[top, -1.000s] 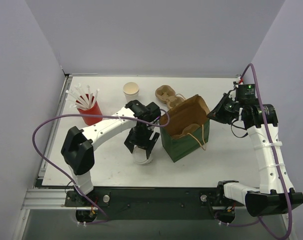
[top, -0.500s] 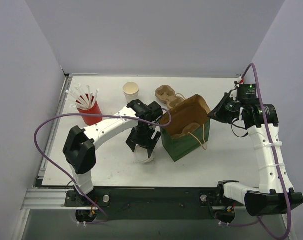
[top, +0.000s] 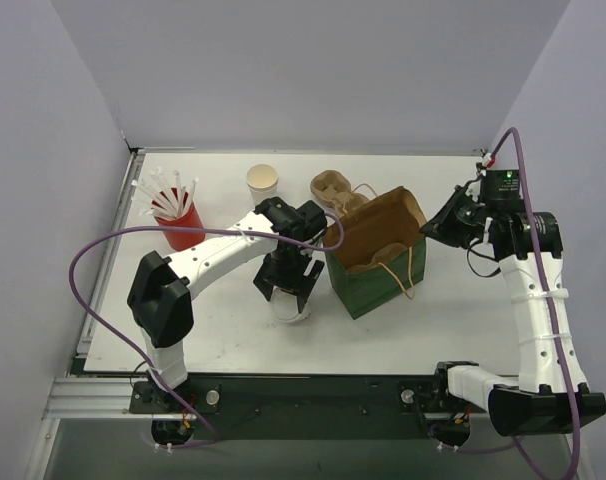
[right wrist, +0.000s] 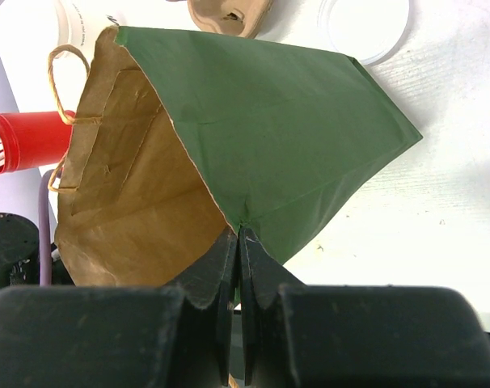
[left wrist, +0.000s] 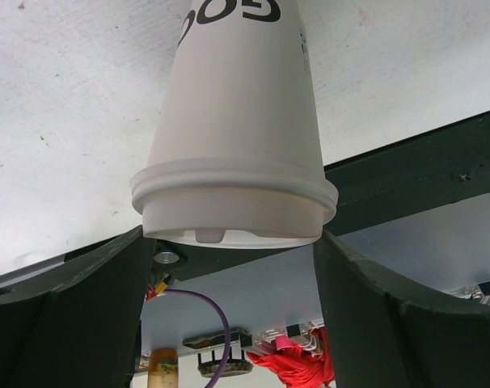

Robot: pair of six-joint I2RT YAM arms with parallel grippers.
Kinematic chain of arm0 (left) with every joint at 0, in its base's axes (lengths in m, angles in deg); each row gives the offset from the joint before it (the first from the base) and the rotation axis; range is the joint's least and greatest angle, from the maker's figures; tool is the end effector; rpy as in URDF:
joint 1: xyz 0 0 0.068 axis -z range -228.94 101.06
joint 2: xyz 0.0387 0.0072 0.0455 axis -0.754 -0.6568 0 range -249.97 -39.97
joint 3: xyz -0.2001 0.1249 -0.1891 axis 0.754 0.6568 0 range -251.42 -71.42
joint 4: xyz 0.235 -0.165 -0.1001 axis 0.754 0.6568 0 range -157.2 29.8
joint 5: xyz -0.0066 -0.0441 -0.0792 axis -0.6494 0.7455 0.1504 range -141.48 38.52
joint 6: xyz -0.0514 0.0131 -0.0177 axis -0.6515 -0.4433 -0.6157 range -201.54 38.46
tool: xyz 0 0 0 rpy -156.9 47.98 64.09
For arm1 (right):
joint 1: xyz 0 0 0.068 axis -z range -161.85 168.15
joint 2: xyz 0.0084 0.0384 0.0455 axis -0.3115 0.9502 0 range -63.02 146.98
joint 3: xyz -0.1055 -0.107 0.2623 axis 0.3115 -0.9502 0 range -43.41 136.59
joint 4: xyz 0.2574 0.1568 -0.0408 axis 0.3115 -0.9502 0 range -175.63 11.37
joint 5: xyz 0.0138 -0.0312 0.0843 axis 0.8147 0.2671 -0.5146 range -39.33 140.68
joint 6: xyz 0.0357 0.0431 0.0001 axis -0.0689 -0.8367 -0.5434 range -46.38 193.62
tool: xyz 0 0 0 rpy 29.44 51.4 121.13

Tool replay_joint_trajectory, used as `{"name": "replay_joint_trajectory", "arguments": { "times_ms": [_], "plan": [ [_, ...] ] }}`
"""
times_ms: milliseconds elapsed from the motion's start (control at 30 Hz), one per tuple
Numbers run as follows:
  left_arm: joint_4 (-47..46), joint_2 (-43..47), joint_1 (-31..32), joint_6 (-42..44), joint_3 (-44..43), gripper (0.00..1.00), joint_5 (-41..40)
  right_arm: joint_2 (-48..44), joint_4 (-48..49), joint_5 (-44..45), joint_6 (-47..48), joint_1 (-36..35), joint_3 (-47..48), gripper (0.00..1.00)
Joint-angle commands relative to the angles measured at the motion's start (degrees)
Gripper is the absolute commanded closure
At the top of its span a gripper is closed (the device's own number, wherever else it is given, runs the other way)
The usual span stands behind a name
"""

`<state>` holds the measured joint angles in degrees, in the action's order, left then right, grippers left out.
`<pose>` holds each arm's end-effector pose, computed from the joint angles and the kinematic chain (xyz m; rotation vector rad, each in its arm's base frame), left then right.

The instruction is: Pack the takeout coffee

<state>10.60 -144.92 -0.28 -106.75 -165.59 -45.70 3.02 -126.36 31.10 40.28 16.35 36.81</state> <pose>0.2579 -0.2991 0.2904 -0.6312 -3.0322 0.1481 0.2584 0.0210 0.4507 0.4013 2.1700 0.7175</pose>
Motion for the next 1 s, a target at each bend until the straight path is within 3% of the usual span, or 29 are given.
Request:
{"name": "replay_joint_trajectory", "arguments": {
  "times_ms": [0,433,633,967],
  "plan": [
    [12.38,-0.35,0.20,-0.36,-2.68,0.38,-0.86,-1.44,0.62,-0.29,0.21,0.40,0.02,1.00],
    [12.38,-0.43,0.20,-0.36,-3.21,0.27,-1.91,-2.93,0.70,0.41,0.03,1.62,-0.51,1.00],
    [12.38,-1.05,0.29,-0.45,-3.21,0.36,-1.56,-4.78,1.32,-0.90,-1.20,4.52,-2.79,1.00],
    [12.46,4.13,0.38,-2.82,3.19,0.43,-1.12,-3.90,3.95,-5.29,-2.34,4.97,-5.08,1.00]
  ]
}}
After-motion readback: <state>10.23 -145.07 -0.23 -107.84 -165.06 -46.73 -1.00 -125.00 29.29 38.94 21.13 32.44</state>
